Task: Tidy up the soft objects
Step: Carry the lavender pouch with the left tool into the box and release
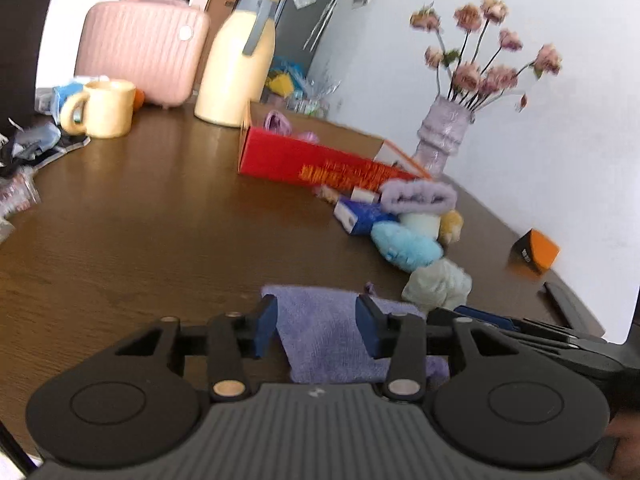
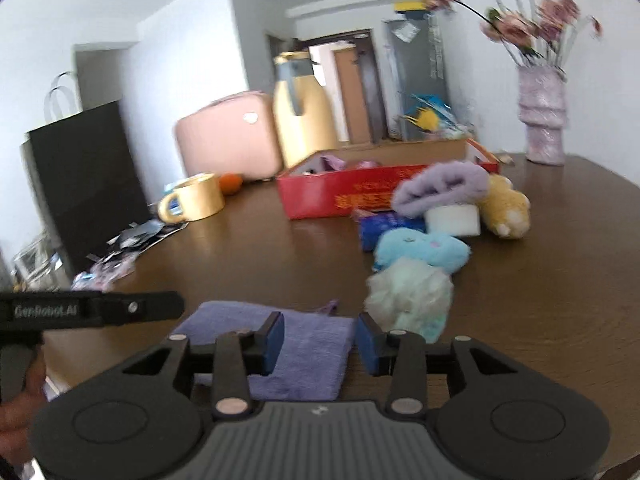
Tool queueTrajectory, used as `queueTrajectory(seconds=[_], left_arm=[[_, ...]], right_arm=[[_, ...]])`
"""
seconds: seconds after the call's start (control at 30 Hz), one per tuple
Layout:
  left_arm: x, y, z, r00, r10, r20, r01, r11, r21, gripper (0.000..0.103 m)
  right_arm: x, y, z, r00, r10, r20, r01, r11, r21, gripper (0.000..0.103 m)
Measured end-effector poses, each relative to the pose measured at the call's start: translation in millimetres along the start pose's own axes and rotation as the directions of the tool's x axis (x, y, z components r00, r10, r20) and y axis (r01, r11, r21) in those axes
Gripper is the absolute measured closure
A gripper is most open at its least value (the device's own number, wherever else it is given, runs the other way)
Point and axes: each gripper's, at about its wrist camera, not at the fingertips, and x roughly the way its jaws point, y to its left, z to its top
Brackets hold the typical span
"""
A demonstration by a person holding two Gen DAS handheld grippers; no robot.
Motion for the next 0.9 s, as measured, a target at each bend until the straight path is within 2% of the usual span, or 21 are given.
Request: queueTrajectory(seconds=[0.17,0.23,0.4,0.5,0.57,0.7,0.8,0.9], left_arm=[[17,2,-12,0.999,0.014,-0.043,-0.014,1.000,-0.003,0.062],[19,4,-15,0.998,0.019,-0.063,-0.018,1.000,0.008,0.074],[18,8,-21,0.998,0.000,-0.063,0.002,1.000,0.025,0.084],[17,7,-22,0.998,-0.005,-0.060,0.007,0.999,0.034,0.087],[18,8,-21,0.998,-0.011,-0.062,0.013,1.000,0.024,0.088],[15,11,-21,0.998,-0.025,-0.057,0.025,1.000,0.008,0.092],[13,5,-17,0.998,-0.041,-0.041,0.042,0.999,0.029,0.095],[14,3,-4,0.996,-0.082,-0.033,0.082,0.997,0.011,0.095]], right_arm=[[28,-4,-10,0.999,-0.031,-0.044,0.033,0.999,0.026,0.064],[36,-1,-15,0.998,-0.041,-0.048,0.042,0.999,0.007,0.058],[42,12,-24,0.996,-0.084,-0.020,0.081,0.992,-0.099,0.059],[43,20,-25,0.997,-0.077,-0.011,0.074,0.986,-0.149,0.076],[44,28,-24,0.996,-0.082,-0.018,0.077,0.977,-0.198,0.081],[45,33,-24,0.997,-0.081,-0.019,0.075,0.975,-0.208,0.086],[42,32,-23,0.998,-0.059,-0.021,0.054,0.979,-0.199,0.094],[38,33,-17,0.998,-0.053,-0.014,0.050,0.980,-0.195,0.095]])
